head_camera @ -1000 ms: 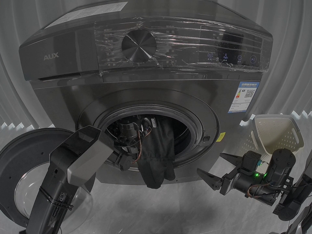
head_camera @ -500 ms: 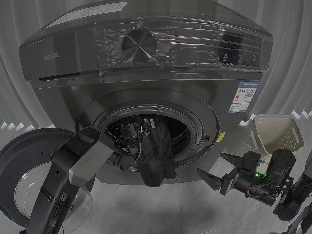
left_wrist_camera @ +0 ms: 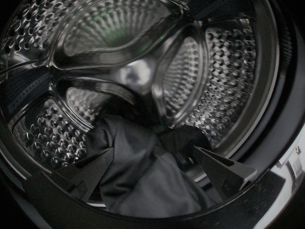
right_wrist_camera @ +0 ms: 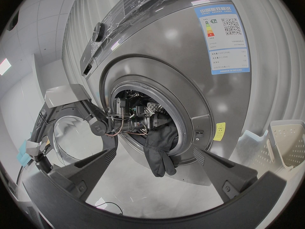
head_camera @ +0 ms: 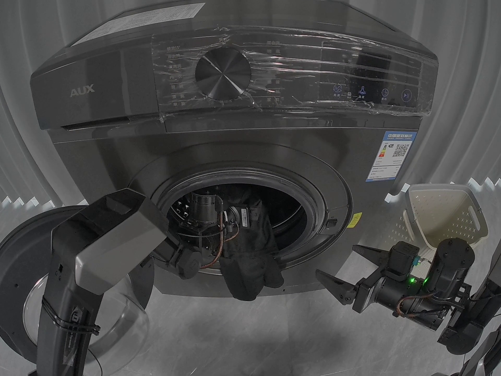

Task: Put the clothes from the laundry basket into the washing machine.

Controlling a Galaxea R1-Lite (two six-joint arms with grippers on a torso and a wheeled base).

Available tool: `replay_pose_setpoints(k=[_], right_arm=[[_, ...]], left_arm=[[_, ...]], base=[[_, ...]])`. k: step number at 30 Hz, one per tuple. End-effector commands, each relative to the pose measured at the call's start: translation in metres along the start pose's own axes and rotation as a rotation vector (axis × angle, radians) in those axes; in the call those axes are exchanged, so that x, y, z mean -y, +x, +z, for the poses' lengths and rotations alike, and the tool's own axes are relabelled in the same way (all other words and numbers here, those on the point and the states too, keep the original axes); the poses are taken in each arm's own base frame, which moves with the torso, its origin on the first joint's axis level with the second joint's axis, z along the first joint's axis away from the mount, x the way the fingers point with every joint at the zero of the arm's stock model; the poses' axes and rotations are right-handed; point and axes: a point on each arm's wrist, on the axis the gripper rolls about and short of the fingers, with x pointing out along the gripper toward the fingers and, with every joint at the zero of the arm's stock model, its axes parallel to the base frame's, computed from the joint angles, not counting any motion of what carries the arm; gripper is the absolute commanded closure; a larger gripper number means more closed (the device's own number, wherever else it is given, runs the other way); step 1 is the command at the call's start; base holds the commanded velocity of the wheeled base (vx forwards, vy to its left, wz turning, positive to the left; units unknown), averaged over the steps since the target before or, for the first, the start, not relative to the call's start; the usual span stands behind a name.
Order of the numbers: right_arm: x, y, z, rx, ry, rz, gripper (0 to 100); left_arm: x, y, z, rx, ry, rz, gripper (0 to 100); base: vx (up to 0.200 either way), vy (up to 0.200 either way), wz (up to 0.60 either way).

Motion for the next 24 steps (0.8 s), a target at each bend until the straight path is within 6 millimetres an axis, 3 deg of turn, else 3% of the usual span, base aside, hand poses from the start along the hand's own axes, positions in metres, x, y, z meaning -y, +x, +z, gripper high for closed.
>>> replay_pose_setpoints(k=[1,12,17,24], right_arm=[[0.0,0.0,0.0,-0.001,0.0,0.002,0],[0.0,0.0,0.0,-0.001,0.0,0.004,0],[0.0,0.0,0.0,-0.001,0.0,0.005,0],[0.0,0.0,0.0,-0.001,0.0,0.005,0]], left_arm=[[0.017,-0.029,0.01,-0.077,0.021,-0.082,0],[0.016,-0.046,-0.022,-0.274,0.133,-0.104,0],[0.016,-0.044,-0.027,-0.289,0.144,-0.114,0],[0.013,-0.031,-0.05,-0.328,0.147,-0.107,0]], base=[[0.0,0.0,0.0],[0.0,0.0,0.0],[0.0,0.0,0.0],[0.0,0.0,0.0]])
